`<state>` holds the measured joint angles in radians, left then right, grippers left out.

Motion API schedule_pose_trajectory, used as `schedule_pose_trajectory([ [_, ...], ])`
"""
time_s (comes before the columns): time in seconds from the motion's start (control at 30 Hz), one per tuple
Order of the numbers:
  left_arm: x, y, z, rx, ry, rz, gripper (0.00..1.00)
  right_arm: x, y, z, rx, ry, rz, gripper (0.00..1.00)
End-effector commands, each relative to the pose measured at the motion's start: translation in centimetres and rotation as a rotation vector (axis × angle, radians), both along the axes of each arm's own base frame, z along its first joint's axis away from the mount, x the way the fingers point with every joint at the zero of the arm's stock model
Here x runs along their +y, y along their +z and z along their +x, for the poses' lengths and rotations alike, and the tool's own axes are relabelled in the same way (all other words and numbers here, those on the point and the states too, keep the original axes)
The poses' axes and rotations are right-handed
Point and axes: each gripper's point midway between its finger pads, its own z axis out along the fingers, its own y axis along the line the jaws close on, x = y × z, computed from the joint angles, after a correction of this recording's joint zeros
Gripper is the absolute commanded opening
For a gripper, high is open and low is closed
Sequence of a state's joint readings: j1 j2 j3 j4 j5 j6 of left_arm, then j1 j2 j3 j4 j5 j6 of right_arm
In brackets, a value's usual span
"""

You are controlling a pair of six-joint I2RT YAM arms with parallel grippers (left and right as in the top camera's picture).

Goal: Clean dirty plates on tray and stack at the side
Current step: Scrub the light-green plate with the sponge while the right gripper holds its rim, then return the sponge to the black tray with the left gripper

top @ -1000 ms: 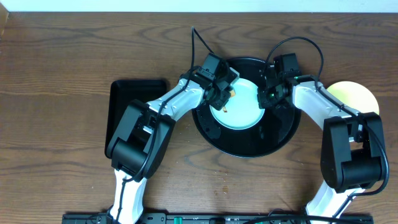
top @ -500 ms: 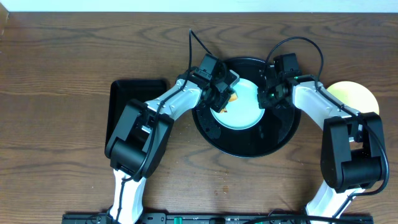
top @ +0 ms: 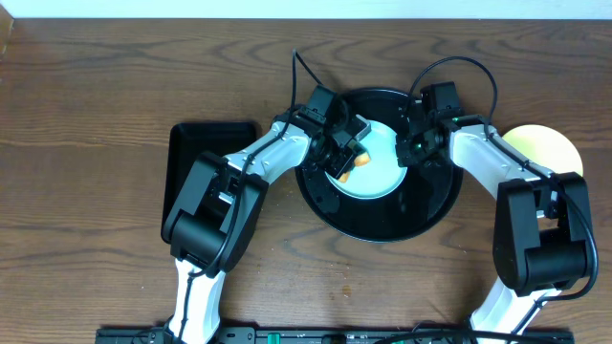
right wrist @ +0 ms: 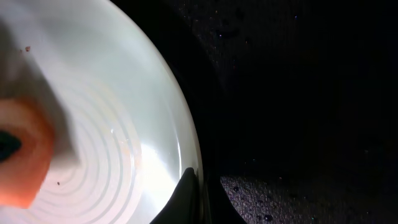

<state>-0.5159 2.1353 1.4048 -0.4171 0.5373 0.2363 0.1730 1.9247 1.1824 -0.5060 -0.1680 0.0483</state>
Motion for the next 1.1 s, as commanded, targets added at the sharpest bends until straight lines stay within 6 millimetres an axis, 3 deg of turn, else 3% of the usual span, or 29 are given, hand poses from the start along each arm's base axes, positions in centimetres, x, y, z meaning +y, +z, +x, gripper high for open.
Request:
schedule_pose_trajectory([
  [0.0, 3.1, -7.4, -4.7, 0.187, 0.001, 0.161, 0.08, 0.3, -1.1, -0.5, 0.028, 0.016, -0.009, 0.01],
  [0.07, 3.1, -7.4, -4.7, 0.189, 0.000, 0.159, 0.08, 0.3, -1.1, -0.5, 0.028, 0.016, -0.009, 0.01],
  [0.3, 0.2, -5.6, -5.1, 0.226, -0.042, -0.028, 0.08, 0.3, -1.1, -0.5, 0.028, 0.016, -0.009, 0.01],
  [0.43, -0.8, -3.4, -3.2, 0.186, -0.032, -0.116, 0.07, 0.4, -1.1, -0.5, 0.028, 0.016, -0.009, 0.01],
  [0.5, -1.1, -1.0, -1.4, 0.154, 0.000, -0.169, 0.07, 0.4, -1.1, -0.5, 0.028, 0.016, -0.009, 0.01],
  [0.67, -1.9, 10.0, 3.3, 0.058, 0.063, -0.471, 0.07, 0.3, -1.1, -0.5, 0.028, 0.016, -0.009, 0.01],
  [0.8, 0.0, 17.2, 5.2, -0.040, 0.133, -0.573, 0.08, 0.3, -1.1, -0.6, 0.029, 0.016, -0.009, 0.01],
  [0.9, 2.1, 20.5, 5.3, -0.072, 0.178, -0.592, 0.07, 0.3, -1.1, -0.6, 0.029, 0.016, -0.009, 0.01],
  [1.0, 5.6, 21.4, 5.6, -0.078, 0.299, -0.518, 0.08, 0.4, -1.1, -0.6, 0.029, 0.016, -0.009, 0.04],
  [1.07, 9.1, 19.9, 5.9, -0.074, 0.451, -0.372, 0.07, 0.4, -1.1, -0.6, 0.029, 0.016, -0.009, 0.22],
])
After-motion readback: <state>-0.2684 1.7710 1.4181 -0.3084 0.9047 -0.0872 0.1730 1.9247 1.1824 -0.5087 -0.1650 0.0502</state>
